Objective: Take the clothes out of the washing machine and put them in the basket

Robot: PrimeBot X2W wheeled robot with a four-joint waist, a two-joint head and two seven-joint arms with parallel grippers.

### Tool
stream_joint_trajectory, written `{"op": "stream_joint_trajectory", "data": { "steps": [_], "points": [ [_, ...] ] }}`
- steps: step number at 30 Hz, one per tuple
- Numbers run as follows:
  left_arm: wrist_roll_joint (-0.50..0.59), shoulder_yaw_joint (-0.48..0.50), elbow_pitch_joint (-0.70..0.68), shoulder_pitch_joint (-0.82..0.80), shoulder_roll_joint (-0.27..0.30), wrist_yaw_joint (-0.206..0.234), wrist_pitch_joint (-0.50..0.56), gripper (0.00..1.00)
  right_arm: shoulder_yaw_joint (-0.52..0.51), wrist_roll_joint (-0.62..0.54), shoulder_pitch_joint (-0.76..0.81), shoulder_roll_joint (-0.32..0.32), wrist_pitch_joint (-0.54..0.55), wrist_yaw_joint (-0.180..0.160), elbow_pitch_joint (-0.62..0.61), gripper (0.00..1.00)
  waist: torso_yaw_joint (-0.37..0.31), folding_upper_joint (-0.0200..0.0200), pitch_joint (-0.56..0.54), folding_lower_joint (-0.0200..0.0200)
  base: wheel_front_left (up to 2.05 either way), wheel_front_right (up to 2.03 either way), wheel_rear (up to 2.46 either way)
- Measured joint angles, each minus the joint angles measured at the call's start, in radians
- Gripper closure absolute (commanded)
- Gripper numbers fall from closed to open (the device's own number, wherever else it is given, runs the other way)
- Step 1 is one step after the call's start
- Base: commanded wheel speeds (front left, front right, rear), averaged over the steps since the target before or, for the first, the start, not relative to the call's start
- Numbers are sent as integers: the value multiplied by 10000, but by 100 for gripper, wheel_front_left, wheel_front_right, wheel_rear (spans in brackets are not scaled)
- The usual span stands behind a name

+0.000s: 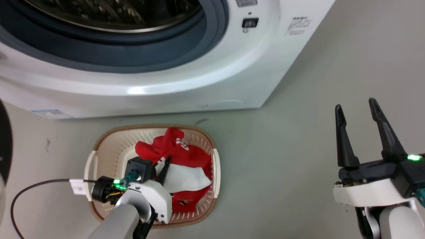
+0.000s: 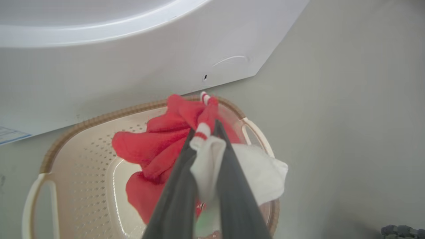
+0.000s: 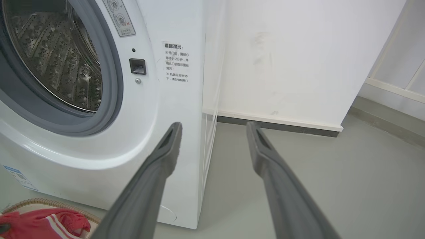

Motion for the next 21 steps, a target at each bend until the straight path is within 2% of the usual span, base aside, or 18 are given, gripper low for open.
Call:
{"op": "stream_joint_trajectory", "data": {
  "steps": [7, 13, 16, 21],
  "points": [
    [-36, -125, 3267, -1446, -807, -570, -188, 100, 0, -10, -400, 2, -2, 2, -148, 0, -272, 0, 1059, 0, 0, 0, 0],
    [-123, -176, 5348, -2457, -1160, -721, -113, 100, -155, -10, -545, 0, 0, 0, -249, 0, -524, 0, 1779, 0, 0, 0, 0],
    [-79, -268, 6019, -2836, -1243, -721, 84, 100, -211, -8, -618, 0, 0, 2, -307, 0, -623, 0, 2098, 0, 0, 0, 0],
    [21, -472, 6391, -3180, -1459, -708, 541, 100, -234, 50, -746, 0, 0, 2, -339, 0, -683, 0, 2518, 0, 0, 0, 0]
  ]
}}
